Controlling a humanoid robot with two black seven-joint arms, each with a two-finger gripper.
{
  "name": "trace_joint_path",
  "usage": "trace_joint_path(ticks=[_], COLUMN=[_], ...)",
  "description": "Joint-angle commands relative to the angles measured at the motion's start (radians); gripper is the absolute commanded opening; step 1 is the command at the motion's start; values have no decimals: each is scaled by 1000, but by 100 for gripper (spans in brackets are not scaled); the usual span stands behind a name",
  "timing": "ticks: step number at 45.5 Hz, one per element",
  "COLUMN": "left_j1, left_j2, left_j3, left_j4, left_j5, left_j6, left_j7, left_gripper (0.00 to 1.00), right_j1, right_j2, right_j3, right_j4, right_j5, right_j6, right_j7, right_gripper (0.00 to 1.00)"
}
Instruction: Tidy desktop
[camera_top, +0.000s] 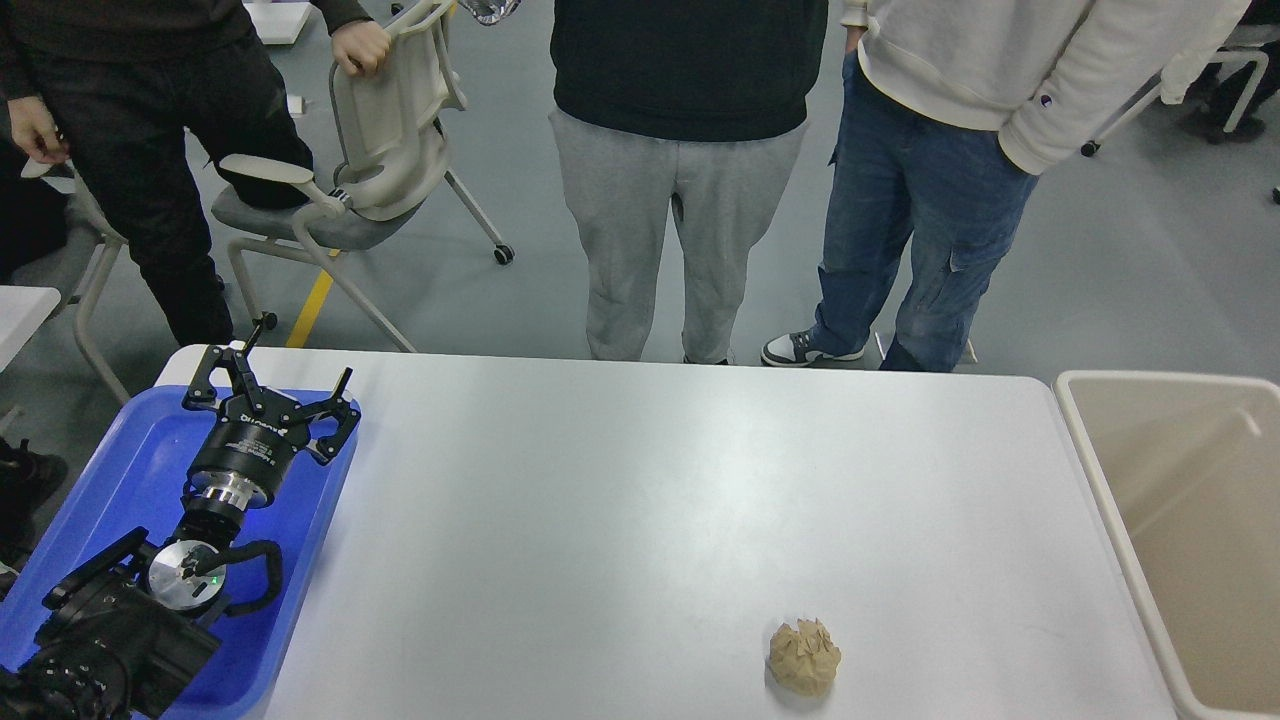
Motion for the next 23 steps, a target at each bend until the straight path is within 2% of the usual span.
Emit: trace_joint_path(ticks=[1, 6, 15, 18, 23], left_j1=[1, 1, 1, 1, 1], left_j2=[0, 0, 0, 0, 0], left_j3=[0, 0, 0, 0, 0], left_j4=[0, 0, 0, 0, 0], left_j5=[-1, -1, 1, 1, 1], left_j6=[0, 0, 0, 0, 0], left_j7=[0, 0, 0, 0, 0], left_gripper=[100, 100, 100, 100, 100], right_j1=[-14, -53, -214, -227, -231], right_j2=[-125, -94, 220, 292, 312], right_j3=[313, 466, 925, 964, 964], right_j4=[442, 606, 846, 855, 844], right_j5=[-80, -263, -708, -805, -793], right_j6=[10, -3, -15, -17, -12], right_j7=[45, 77, 89, 88, 88], right_gripper=[100, 100, 100, 100, 100])
